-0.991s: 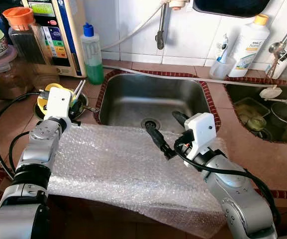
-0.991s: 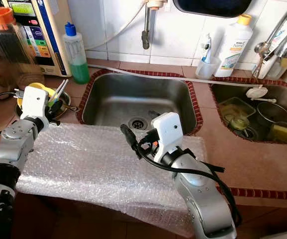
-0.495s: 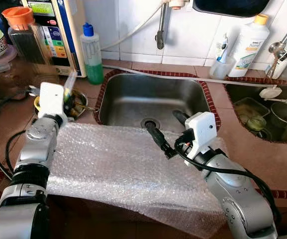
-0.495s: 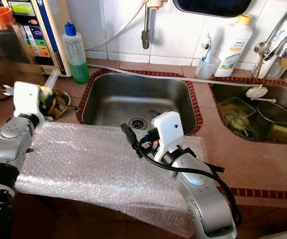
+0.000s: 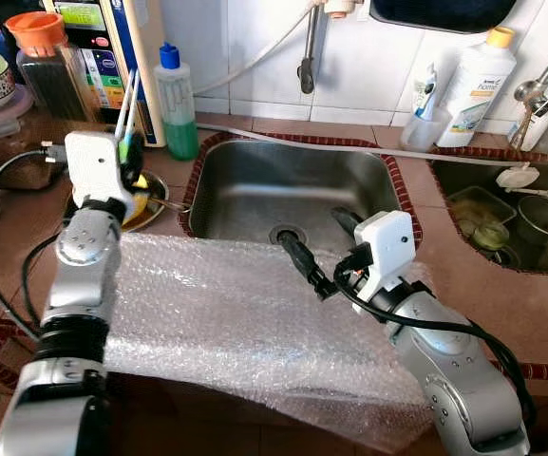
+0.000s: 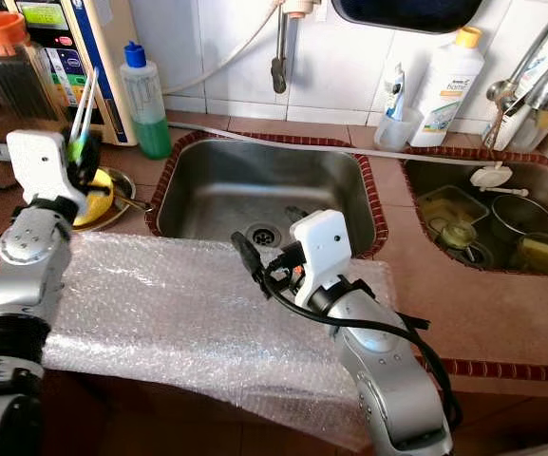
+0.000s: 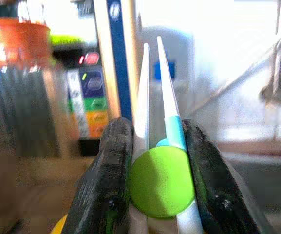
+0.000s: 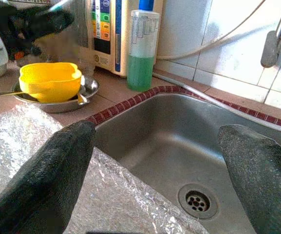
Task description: Kitchen organization
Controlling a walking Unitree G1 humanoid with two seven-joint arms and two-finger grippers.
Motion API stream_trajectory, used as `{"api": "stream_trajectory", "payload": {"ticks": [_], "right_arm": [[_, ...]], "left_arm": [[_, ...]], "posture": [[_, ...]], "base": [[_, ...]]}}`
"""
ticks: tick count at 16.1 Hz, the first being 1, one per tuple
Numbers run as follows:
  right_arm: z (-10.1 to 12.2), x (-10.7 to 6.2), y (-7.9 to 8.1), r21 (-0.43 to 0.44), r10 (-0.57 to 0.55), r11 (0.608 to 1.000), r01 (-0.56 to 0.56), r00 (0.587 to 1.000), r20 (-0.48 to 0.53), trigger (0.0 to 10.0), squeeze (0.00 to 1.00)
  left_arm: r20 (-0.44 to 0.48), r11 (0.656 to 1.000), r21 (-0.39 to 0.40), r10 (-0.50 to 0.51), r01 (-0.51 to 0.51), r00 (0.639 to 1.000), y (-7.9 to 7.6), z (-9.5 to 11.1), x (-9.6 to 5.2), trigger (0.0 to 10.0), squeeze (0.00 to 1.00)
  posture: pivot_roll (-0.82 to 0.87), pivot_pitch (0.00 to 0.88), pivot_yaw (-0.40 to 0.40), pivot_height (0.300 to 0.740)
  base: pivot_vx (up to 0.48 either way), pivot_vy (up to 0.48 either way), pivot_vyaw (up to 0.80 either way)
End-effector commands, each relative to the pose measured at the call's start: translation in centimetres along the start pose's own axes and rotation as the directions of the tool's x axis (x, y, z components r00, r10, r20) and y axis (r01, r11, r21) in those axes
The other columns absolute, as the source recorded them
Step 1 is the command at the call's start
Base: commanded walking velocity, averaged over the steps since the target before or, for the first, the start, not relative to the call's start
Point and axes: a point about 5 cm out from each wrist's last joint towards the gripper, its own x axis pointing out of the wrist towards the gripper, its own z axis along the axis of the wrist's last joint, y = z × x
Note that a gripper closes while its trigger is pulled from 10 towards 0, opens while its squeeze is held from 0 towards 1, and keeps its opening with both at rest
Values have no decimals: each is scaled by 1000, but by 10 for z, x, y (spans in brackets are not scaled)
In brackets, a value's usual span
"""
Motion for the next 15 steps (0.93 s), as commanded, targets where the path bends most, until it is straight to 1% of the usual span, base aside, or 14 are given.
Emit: {"api": "stream_trajectory", "payload": {"ticks": [1,2,3,4,5,6,7,8,9,10,11,13,14,15], "right_arm": [[2,0,-3,-9,-17,1000,17,1000,6,10000,0],[1,1,-3,-9,-18,1000,18,1000,7,10000,0],[2,1,-3,-8,-21,1000,21,1000,11,10000,0],[4,3,-5,6,-31,1000,31,999,21,10000,0],[6,6,-7,36,-48,998,47,998,32,10000,0],[15,12,-16,126,-95,988,87,994,62,10000,0],[22,17,-23,193,-125,975,107,988,85,10000,0],[28,19,-27,204,-133,973,110,986,100,10000,0],[38,24,-33,242,-141,965,106,981,135,10000,0],[47,27,-36,284,-140,955,89,977,164,10000,0],[52,29,-38,326,-141,942,74,973,185,10000,0],[59,36,-41,483,-140,875,20,967,213,10000,0],[59,39,-42,582,-134,813,-14,968,211,10000,0],[59,40,-42,599,-132,801,-22,968,212,10000,0]], "left_arm": [[57,1000,-6,-16,16,998,-4,10,0,0,0],[87,1000,1,-19,19,996,-7,15,0,0,0],[121,999,30,-44,41,992,-13,20,-1,0,0],[147,993,74,-99,89,984,-24,23,-3,0,0],[157,989,88,-129,116,979,-32,23,-5,0,0],[149,982,88,-180,168,972,-49,18,-11,0,0],[143,969,109,-237,223,961,-63,15,-17,0,0],[132,959,119,-273,259,953,-73,12,-20,0,0],[130,941,121,-332,317,934,-91,8,-26,118,0],[134,925,134,-373,356,918,-102,8,-29,667,0],[142,914,142,-398,379,906,-109,8,-32,706,0],[168,904,146,-424,402,890,-120,13,-33,627,0],[192,890,165,-452,425,871,-129,19,-34,1020,0],[196,883,174,-464,436,864,-131,19,-35,1020,0]], "posture": [[-29,50,-20,740],[-28,49,-21,740],[-26,48,-21,740],[-23,46,-22,740],[-20,44,-22,740],[-19,42,-21,740],[-21,40,-19,740],[-20,39,-19,740],[-21,37,-16,740],[-22,37,-14,740],[-23,37,-13,740],[-23,38,-9,740],[-18,40,-8,740],[-17,40,-7,740]], "base": [[0,0,0],[0,0,0],[0,0,0],[0,0,0],[0,0,0],[0,0,0],[0,0,0],[0,0,0],[0,0,0],[0,0,0],[0,0,0],[0,0,0],[0,0,0],[0,0,0]]}}
